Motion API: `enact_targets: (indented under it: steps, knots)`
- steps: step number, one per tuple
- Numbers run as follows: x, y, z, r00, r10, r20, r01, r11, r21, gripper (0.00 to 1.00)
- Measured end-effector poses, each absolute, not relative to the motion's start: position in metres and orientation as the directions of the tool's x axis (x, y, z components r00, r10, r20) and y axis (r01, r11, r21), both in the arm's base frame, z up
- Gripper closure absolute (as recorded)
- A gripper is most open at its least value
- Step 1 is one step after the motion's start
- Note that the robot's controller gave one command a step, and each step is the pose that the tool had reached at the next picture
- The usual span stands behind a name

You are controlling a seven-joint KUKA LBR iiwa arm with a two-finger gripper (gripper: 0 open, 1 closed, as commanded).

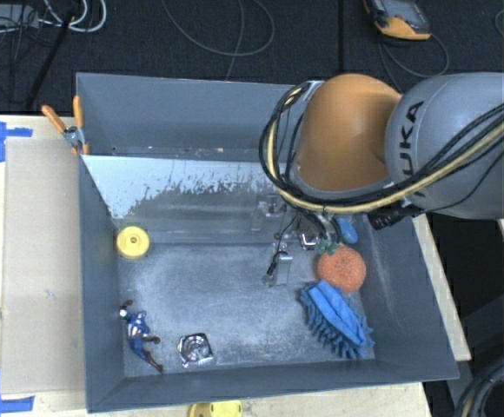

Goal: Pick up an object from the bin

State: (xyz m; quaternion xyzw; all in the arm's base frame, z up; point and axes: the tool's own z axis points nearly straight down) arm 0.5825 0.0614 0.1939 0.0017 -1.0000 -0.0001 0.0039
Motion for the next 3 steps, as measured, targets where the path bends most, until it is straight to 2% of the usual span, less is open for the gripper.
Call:
enact_targets:
  steps: [1, 2, 3]
  knots:
    - [0.584, 0.061, 0.199, -1.000, -0.002, 0.001, -0.002, 1.000, 0.001, 0.00]
    - [0.559, 0.011, 0.158, -1.000, 0.031, -0.003, 0.031, 1.000, 0.002, 0.00]
    - [0.581, -0.016, 0.153, -1.000, 0.001, 0.005, 0.001, 1.000, -0.001, 0.00]
